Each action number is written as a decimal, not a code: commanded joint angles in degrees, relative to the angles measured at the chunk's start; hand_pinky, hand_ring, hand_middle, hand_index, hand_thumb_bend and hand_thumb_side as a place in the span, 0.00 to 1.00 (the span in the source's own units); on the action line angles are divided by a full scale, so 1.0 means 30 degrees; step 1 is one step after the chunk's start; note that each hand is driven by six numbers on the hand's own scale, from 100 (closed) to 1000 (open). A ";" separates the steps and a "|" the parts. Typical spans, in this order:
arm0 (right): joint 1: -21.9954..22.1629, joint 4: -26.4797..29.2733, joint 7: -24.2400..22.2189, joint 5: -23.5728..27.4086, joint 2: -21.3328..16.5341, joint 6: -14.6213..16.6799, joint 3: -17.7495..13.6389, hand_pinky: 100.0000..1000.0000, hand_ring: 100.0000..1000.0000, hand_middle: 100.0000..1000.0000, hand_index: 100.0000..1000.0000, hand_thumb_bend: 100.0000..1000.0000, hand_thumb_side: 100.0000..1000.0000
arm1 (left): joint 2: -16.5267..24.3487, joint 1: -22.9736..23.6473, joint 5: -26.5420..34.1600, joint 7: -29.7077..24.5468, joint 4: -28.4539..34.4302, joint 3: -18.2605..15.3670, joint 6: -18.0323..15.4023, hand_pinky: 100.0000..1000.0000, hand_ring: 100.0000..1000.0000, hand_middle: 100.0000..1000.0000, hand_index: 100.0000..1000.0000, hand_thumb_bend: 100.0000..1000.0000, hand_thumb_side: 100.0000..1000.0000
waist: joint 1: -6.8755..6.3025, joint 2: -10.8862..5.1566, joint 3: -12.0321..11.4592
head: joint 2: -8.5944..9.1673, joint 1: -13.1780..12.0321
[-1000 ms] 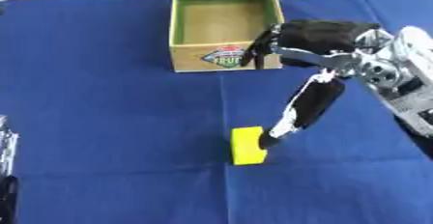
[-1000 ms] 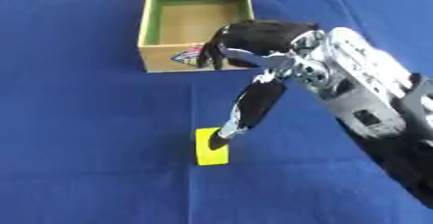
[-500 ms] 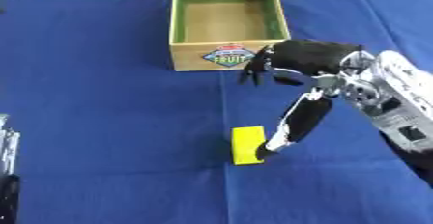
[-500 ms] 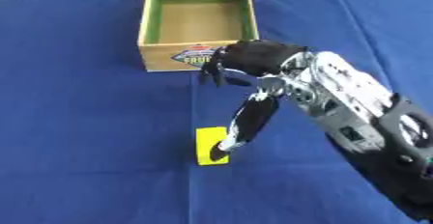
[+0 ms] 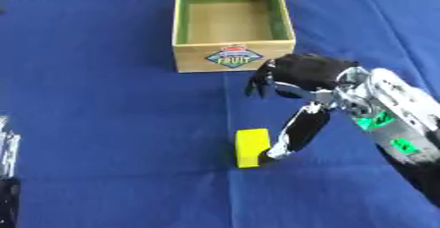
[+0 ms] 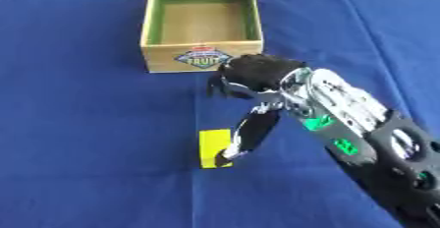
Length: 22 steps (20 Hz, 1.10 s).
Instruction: Pick up objects on the table and place them in the box.
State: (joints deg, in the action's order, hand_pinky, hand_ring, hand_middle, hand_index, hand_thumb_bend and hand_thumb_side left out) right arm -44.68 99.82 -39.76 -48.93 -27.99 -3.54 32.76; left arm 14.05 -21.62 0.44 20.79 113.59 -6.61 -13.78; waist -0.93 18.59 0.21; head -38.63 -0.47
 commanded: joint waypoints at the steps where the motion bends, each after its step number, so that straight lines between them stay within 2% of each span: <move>1: -0.0082 -0.0044 0.0295 -0.0211 0.0089 0.0088 -0.0043 0.70 0.76 0.50 0.74 0.75 0.48 | 0.0188 -0.0142 0.0023 -0.0080 0.0335 0.0047 0.0000 0.39 0.48 0.53 0.75 0.22 1.00 | 0.0008 -0.0325 -0.0027 | 0.0132 -0.0004; 8: 0.0326 -0.0276 0.1795 -0.1133 0.0623 0.0521 0.0024 0.68 0.74 0.43 0.68 0.73 0.52 | 0.0148 -0.0139 0.0007 -0.0108 0.0335 0.0069 0.0011 0.39 0.48 0.53 0.75 0.22 1.00 | 0.0098 -0.0315 -0.0085 | 0.0124 0.0032; 14: 0.0957 -0.0655 0.2357 -0.1842 0.1100 0.1460 0.0303 0.68 0.74 0.42 0.67 0.72 0.50 | 0.0123 -0.0166 0.0009 -0.0100 0.0335 0.0062 0.0015 0.39 0.48 0.53 0.75 0.22 1.00 | 0.0174 -0.0254 -0.0129 | 0.0194 0.0025; 22: 0.1279 -0.0941 0.2738 -0.2381 0.1054 0.1652 0.0085 0.68 0.74 0.44 0.69 0.73 0.47 | 0.0112 -0.0204 0.0009 -0.0102 0.0335 0.0060 -0.0006 0.39 0.48 0.53 0.75 0.23 1.00 | 0.0232 -0.0259 -0.0113 | 0.0284 -0.0011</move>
State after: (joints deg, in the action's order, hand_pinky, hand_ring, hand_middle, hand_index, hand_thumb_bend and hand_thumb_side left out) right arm -40.28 96.75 -31.78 -55.59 -24.39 1.40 33.85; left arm 14.01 -21.65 0.44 20.63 113.59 -6.60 -13.71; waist -0.21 18.75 -0.07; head -38.42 -0.45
